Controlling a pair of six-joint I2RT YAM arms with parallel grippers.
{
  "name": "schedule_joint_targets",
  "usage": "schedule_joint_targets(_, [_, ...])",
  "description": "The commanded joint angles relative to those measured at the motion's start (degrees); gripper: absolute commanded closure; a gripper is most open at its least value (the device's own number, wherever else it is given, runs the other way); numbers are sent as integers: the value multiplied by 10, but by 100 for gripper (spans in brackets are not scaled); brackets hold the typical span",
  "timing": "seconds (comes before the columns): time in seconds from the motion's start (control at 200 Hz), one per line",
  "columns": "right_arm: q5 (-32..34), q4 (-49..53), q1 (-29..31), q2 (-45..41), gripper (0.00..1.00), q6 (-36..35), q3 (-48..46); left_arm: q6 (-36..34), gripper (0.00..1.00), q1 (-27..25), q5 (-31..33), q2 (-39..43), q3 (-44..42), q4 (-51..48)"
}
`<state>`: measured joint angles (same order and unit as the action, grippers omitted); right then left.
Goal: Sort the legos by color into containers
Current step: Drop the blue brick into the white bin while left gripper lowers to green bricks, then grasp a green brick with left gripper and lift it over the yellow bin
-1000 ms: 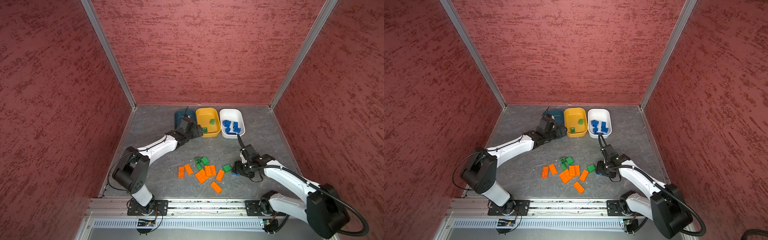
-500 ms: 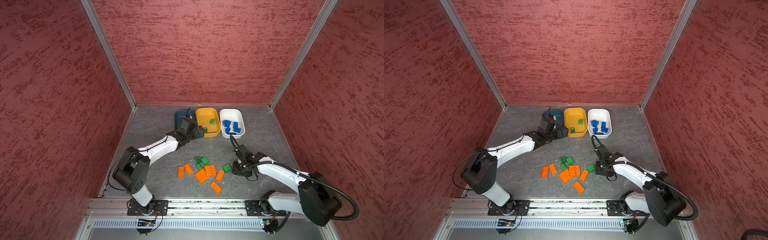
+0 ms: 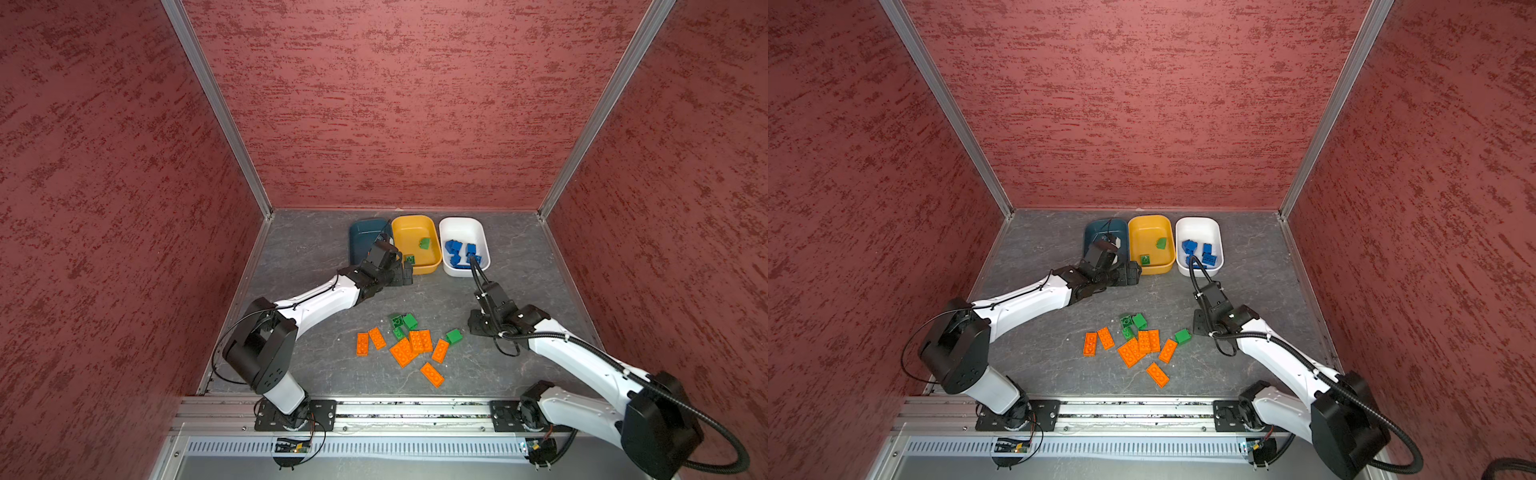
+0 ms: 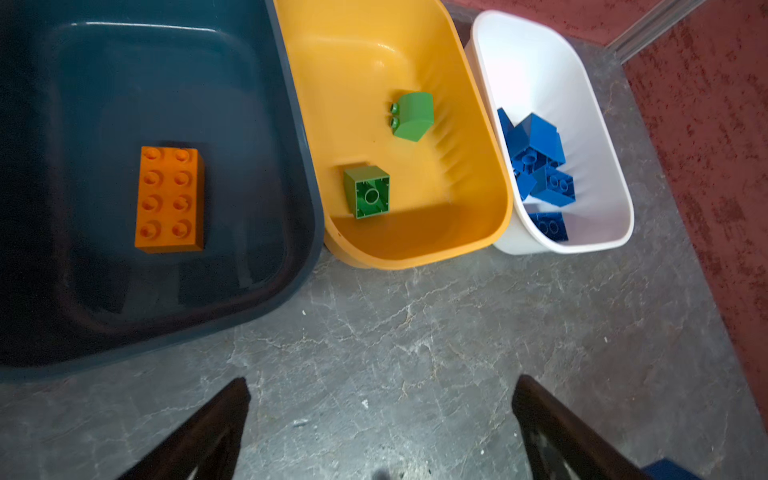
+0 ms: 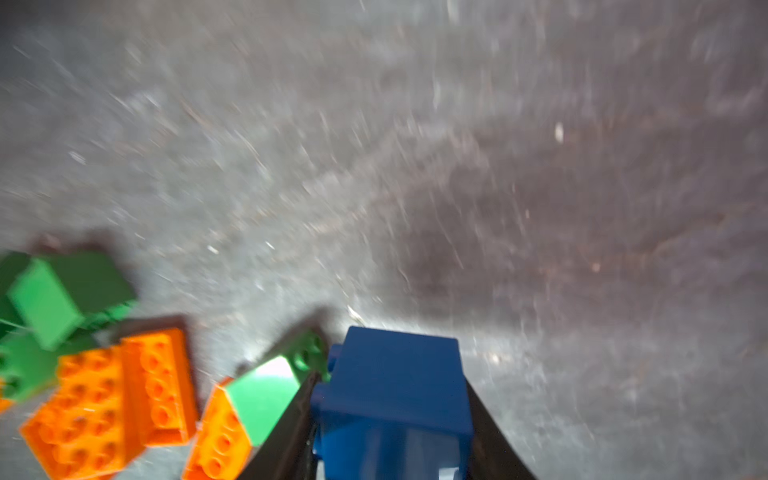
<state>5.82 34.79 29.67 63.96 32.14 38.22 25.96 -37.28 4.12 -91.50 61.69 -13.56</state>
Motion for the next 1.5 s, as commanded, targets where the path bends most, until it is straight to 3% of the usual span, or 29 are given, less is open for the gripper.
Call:
schedule_joint_targets(0.0, [11,-109,-28,4,73,-24,21,-55,1,-6,-2,23,-11,-55])
schedule_joint_targets(0.15, [-37,-202,-81,81,73,-65,73,-59,1,-17,-4,42,-22,-140])
schedule_joint_targets(0.341, [-13,-254,-117,179,72,-110,155,-35,0,-54,2,50,-42,-191])
schedule_joint_targets(0.556, [18,-288,-135,287,68,-133,247,-43,5,-85,-41,35,-66,-178])
schedule_joint_targets(0.631, [30,-276,-135,315,55,-136,276,-39,11,-86,-39,30,-73,-177])
schedule_joint_targets(0.746, [38,-255,-135,336,23,-137,307,-41,18,-85,-39,20,-80,-175])
schedule_joint_targets(0.781, [38,-252,-135,338,5,-138,309,-47,20,-86,-42,17,-80,-173])
schedule_joint_targets(0.797, [38,-251,-135,338,1,-138,310,-50,21,-86,-43,15,-80,-171])
schedule_joint_targets(1.343, [48,-267,-135,283,1,-135,247,-184,27,-106,33,-77,-22,-171])
schedule_joint_targets(1.493, [54,-271,-135,278,1,-139,242,-203,34,-109,41,-98,-10,-163])
